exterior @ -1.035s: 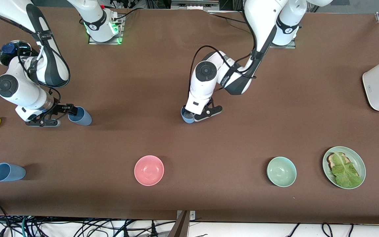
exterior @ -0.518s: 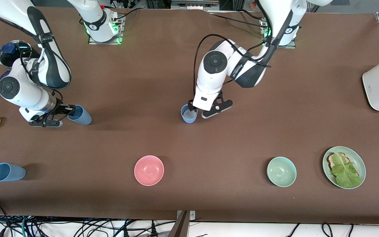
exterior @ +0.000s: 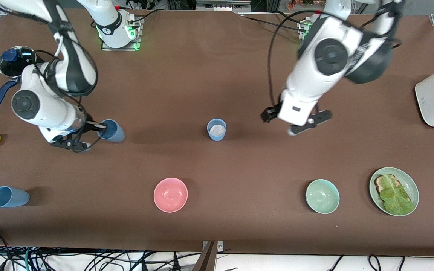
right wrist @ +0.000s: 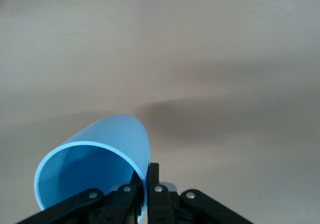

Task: Stack blue cups with both arms
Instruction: 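Open the left gripper while the right gripper grasps the blue cup, then carry the cup with the right gripper while the left gripper withdraws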

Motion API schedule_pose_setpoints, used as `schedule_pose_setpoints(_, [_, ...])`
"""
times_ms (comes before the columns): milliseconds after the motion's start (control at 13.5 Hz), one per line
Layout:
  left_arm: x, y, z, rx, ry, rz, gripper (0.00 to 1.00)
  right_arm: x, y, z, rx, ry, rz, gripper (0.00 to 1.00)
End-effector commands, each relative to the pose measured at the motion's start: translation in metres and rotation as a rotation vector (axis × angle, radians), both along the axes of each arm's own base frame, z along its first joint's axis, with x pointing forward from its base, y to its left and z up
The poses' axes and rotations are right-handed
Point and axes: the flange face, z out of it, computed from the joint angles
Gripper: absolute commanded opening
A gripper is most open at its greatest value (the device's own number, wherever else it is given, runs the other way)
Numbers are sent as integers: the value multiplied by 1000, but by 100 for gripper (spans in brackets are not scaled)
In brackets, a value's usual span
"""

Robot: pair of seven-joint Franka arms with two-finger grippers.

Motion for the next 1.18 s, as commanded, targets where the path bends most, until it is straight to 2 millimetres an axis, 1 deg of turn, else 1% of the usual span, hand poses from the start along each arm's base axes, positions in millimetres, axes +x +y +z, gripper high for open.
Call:
schedule_pose_setpoints(0, [10, 58, 38, -33, 25, -123, 99, -7, 91, 40, -14, -7, -72, 0])
schedule_pose_setpoints(74, [15, 88, 47, -39, 24, -172, 99, -16, 126, 52, -18, -19, -87, 0])
schedule_pose_setpoints(222, [25, 144, 59, -56, 29, -275, 99, -28, 182, 68, -19, -37, -118, 0])
schedule_pose_setpoints(296, [28, 175, 67, -64, 22, -314, 99, -37, 212, 71, -23, -34, -128, 0])
schedule_pose_setpoints(370, [29, 197, 72, -74, 21, -353, 99, -43, 240, 69, -27, -34, -147, 0])
schedule_pose_setpoints(444, [27, 218, 76, -82, 15, -390, 99, -49, 269, 61, -32, -34, -179, 0])
schedule_pose_setpoints(518, [27, 232, 80, -87, 8, -424, 99, -51, 296, 56, -26, -35, -215, 0])
schedule_pose_setpoints(592, [26, 246, 83, -88, -2, -442, 99, -51, 318, 53, -16, -39, -236, 0])
schedule_pose_setpoints(665, [24, 258, 88, -83, -9, -464, 99, -49, 333, 49, -7, -45, -248, 0])
schedule_pose_setpoints(739, [19, 273, 97, -47, -19, -494, 99, -46, 341, 45, -2, -44, -257, 0])
schedule_pose_setpoints(887, [12, 307, 106, -24, -35, -529, 99, -50, 354, 40, 3, -47, -247, 0])
schedule_pose_setpoints(961, [7, 316, 110, -24, -41, -539, 99, -53, 358, 38, 1, -45, -250, 0])
schedule_pose_setpoints(1109, [-12, 323, 115, -17, -62, -529, 99, -57, 365, 29, -3, -45, -248, 0])
